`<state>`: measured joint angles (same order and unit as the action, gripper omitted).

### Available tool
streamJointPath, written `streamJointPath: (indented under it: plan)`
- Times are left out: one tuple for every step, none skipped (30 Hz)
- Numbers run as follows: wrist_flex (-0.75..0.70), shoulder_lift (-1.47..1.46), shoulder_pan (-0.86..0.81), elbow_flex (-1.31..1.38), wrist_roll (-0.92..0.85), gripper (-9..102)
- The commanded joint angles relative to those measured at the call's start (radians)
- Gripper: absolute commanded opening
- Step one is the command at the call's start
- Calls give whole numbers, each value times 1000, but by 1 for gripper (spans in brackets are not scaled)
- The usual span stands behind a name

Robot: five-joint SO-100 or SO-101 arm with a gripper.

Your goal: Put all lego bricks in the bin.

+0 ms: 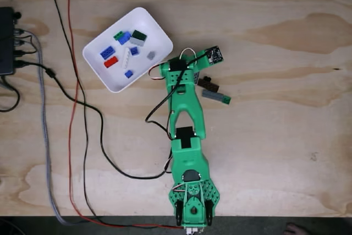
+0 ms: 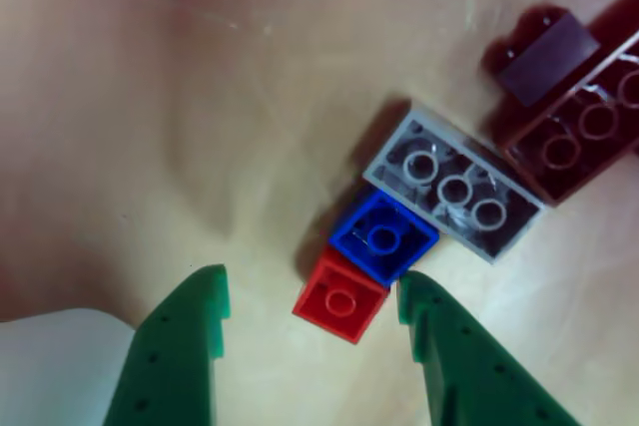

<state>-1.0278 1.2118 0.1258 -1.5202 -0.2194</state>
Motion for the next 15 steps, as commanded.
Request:
streamJointPath:
  plan:
    - [32, 28, -29, 0, -17, 11]
    - [37, 25, -31, -6, -25, 8]
    - [41, 25, -28, -11, -29, 4]
    - [46, 26, -28, -14, -29, 1]
    - [48, 26, -26, -15, -28, 0]
    - [52, 28, -21, -20, -26, 0]
    - [55, 31, -18, -26, -28, 0]
    - [55, 34, -14, -28, -28, 0]
    - [58, 40, -11, -34, -28, 0]
    - [63, 49, -8, -43, -28, 0]
    - [64, 57, -5, -46, -28, 0]
    - [61, 63, -3, -46, -29, 0]
    - [54, 67, -3, -43, -31, 1]
    - [41, 72, -3, -38, -35, 6]
    - [28, 80, -5, -35, -44, 11]
